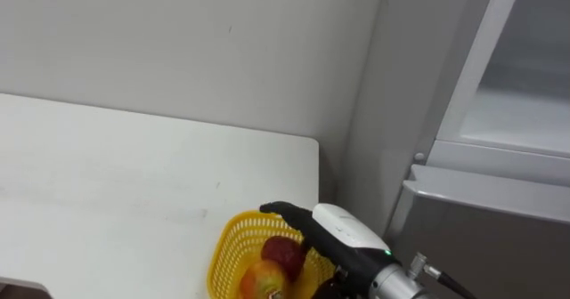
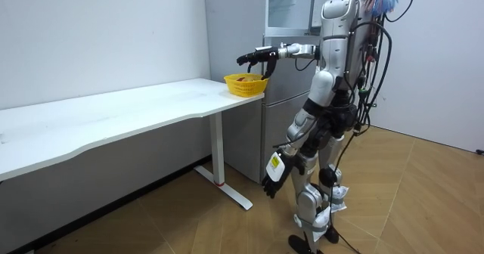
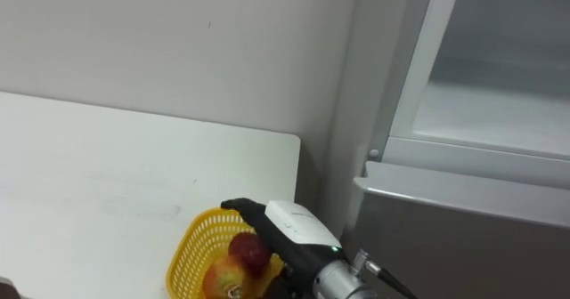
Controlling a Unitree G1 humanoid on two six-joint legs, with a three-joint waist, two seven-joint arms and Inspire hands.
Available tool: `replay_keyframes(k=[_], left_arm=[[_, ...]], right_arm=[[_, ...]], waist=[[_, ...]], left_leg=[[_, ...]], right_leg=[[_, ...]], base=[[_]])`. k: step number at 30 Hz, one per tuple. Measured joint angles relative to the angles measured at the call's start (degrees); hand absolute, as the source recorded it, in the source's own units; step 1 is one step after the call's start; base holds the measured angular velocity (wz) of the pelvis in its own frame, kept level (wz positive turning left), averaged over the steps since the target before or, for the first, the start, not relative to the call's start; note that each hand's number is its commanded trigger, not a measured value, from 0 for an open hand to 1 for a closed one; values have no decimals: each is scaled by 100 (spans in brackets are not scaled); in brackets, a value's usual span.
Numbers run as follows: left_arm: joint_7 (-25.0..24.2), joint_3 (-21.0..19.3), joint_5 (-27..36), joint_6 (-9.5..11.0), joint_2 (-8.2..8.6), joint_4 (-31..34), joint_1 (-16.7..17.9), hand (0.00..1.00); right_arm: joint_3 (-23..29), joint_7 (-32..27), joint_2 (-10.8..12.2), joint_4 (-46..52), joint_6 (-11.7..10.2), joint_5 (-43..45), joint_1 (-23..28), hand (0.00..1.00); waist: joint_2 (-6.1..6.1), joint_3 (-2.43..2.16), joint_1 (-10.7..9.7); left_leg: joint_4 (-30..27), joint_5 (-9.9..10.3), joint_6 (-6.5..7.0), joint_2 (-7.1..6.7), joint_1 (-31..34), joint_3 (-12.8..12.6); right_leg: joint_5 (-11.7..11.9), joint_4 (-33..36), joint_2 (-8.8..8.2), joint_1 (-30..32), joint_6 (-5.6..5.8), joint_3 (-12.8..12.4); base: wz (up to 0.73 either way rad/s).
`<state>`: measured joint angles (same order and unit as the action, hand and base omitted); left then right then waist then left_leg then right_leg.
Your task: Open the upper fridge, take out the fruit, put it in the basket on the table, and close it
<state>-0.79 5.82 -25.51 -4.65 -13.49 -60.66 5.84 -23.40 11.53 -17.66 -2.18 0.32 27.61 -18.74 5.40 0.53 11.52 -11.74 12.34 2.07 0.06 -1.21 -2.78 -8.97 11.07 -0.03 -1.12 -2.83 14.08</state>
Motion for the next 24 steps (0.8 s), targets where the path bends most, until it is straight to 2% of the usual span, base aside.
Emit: replay_keyframes(k=[19, 24], left_arm=[[17, 4, 8, 3, 9, -121, -7, 0], [26, 4, 8, 23, 34, -135, -7, 0]], right_arm=[[1, -15, 45, 1, -5, -104, 25, 0], [2, -24, 59, 2, -23, -110, 29, 0]], waist=[[-14, 10, -29], [-38, 26, -56]], left_leg=[[-5, 1, 0, 0, -4, 14], [-4, 1, 0, -1, -19, 16]], right_leg=[[1, 4, -2, -8, -2, 6], [1, -2, -2, -27, -2, 7]], base=[[0], [0]])
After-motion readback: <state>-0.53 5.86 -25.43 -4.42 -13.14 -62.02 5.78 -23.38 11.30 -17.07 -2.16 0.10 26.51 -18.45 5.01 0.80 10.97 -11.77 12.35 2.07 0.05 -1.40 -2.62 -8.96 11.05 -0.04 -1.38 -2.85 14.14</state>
